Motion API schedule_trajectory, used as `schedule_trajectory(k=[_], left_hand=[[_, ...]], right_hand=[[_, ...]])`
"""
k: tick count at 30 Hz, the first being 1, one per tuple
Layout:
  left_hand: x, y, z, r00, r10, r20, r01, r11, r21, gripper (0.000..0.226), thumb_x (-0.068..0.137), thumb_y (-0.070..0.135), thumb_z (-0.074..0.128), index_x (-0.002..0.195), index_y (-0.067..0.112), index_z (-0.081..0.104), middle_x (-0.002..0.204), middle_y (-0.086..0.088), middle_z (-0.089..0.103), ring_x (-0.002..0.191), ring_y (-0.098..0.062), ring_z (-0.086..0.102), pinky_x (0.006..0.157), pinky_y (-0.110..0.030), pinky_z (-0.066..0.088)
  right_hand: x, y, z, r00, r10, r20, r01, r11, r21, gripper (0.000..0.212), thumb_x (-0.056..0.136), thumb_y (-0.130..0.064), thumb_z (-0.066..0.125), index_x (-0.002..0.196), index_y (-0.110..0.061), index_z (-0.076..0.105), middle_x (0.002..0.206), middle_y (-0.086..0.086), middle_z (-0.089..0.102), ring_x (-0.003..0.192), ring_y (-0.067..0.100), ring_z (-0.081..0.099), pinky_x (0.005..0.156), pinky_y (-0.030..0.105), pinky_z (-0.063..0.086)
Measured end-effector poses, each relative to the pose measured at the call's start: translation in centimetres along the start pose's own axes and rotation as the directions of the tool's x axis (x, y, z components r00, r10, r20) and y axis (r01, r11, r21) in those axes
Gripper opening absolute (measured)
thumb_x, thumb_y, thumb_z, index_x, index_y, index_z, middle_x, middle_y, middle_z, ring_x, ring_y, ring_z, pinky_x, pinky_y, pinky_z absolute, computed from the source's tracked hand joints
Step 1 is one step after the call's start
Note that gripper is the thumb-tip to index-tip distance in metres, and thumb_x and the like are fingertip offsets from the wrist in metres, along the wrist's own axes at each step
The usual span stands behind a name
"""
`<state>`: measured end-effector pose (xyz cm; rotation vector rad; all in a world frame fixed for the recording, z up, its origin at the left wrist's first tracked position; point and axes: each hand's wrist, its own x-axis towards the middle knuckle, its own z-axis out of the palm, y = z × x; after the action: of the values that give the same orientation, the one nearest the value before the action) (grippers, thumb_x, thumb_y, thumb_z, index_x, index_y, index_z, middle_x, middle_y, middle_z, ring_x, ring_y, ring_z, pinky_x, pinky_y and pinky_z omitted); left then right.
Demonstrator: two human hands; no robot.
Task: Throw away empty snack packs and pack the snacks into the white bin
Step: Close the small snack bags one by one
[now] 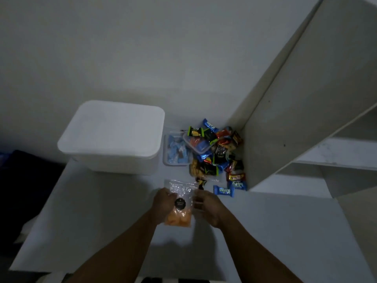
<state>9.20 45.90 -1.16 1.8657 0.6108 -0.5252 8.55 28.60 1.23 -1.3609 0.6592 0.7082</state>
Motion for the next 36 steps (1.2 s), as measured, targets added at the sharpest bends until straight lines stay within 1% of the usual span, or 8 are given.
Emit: schedule_trajectory(k=[4,7,13,20,24,27,34,36], left_hand=[[1.6,-1.0,2.2,0.993,-0.097,-0.065,0.101,0.993,0.066,0.050,0.078,0.030,0.073,0.118,0.005,0.061,0.113,-0.017,0.066,0.098,-0.031,0.065,0.077,-0.031,0.050],[2.0,0.8,3.7,0.985,-0.028,-0.173,0.062,0.980,0.191,0.076,0.083,0.027,0.074,0.147,0.010,0.039,0.144,-0.017,0.047,0.126,-0.035,0.051,0.100,-0.042,0.047],[3.9,4.3,7.1,0.968,0.249,-0.034,-0.198,0.840,0.505,0.059,0.089,0.035,0.065,0.144,0.024,0.043,0.153,0.000,0.035,0.136,-0.027,0.036,0.106,-0.044,0.038],[5.9,6.2,9.5,0.983,0.185,0.013,-0.156,0.786,0.598,0.064,0.089,0.034,0.058,0.148,0.038,0.035,0.154,0.006,0.037,0.133,-0.028,0.042,0.100,-0.048,0.037],[6.4,7.0,9.6,0.991,0.133,-0.007,-0.101,0.788,0.608,0.057,0.087,0.038,0.055,0.142,0.037,0.041,0.145,0.002,0.045,0.130,-0.029,0.044,0.102,-0.051,0.032],[6.5,7.5,9.6,0.995,0.099,0.015,-0.087,0.790,0.607,0.056,0.087,0.041,0.055,0.141,0.032,0.042,0.142,-0.002,0.047,0.128,-0.031,0.045,0.103,-0.052,0.032],[5.5,7.3,9.5,0.992,0.087,0.086,-0.122,0.762,0.636,0.064,0.089,0.048,0.055,0.147,0.031,0.034,0.151,-0.003,0.039,0.135,-0.033,0.039,0.109,-0.056,0.025],[5.2,7.1,9.4,0.991,0.106,0.087,-0.137,0.748,0.649,0.064,0.089,0.049,0.057,0.146,0.029,0.035,0.150,-0.003,0.040,0.135,-0.032,0.039,0.110,-0.057,0.024]], right_hand=[[2.4,0.1,-1.9,1.000,0.004,-0.006,-0.004,0.998,-0.058,0.020,0.095,-0.007,0.054,0.110,-0.002,0.067,0.095,0.016,0.064,0.080,0.025,0.059,0.072,0.035,0.050],[4.0,-1.6,-4.2,0.994,-0.038,-0.099,0.021,0.986,-0.163,0.025,0.091,0.006,0.051,0.081,-0.013,0.065,0.082,0.012,0.061,0.071,0.021,0.057,0.061,0.032,0.048],[8.1,-4.5,-8.4,0.929,-0.176,-0.324,0.050,0.931,-0.362,0.014,0.096,-0.005,0.054,0.097,-0.005,0.068,0.092,0.013,0.065,0.083,0.026,0.061,0.078,0.043,0.055],[10.0,-6.7,-9.2,0.969,0.011,-0.247,-0.038,0.994,-0.101,0.015,0.087,0.007,0.059,0.077,-0.005,0.057,0.062,0.017,0.054,0.040,0.019,0.041,0.046,0.029,0.033],[10.4,-7.0,-9.1,0.949,-0.008,-0.316,0.036,0.996,0.082,0.027,0.088,0.015,0.051,0.083,-0.011,0.057,0.083,0.008,0.057,0.067,0.021,0.054,0.055,0.028,0.046],[10.9,-6.9,-9.0,0.933,-0.145,-0.330,0.110,0.986,-0.122,0.018,0.090,0.006,0.058,0.103,-0.004,0.067,0.097,0.006,0.063,0.092,0.022,0.059,0.083,0.032,0.053],[10.9,-6.4,-8.8,0.887,-0.161,-0.432,-0.036,0.909,-0.414,0.021,0.082,-0.023,0.078,0.079,-0.006,0.067,0.086,0.011,0.067,0.081,0.024,0.065,0.073,0.032,0.052],[11.2,-5.8,-8.9,0.880,-0.142,-0.454,-0.100,0.878,-0.468,0.034,0.088,-0.029,0.072,0.103,0.002,0.068,0.104,0.015,0.069,0.100,0.031,0.067,0.078,0.036,0.053]])
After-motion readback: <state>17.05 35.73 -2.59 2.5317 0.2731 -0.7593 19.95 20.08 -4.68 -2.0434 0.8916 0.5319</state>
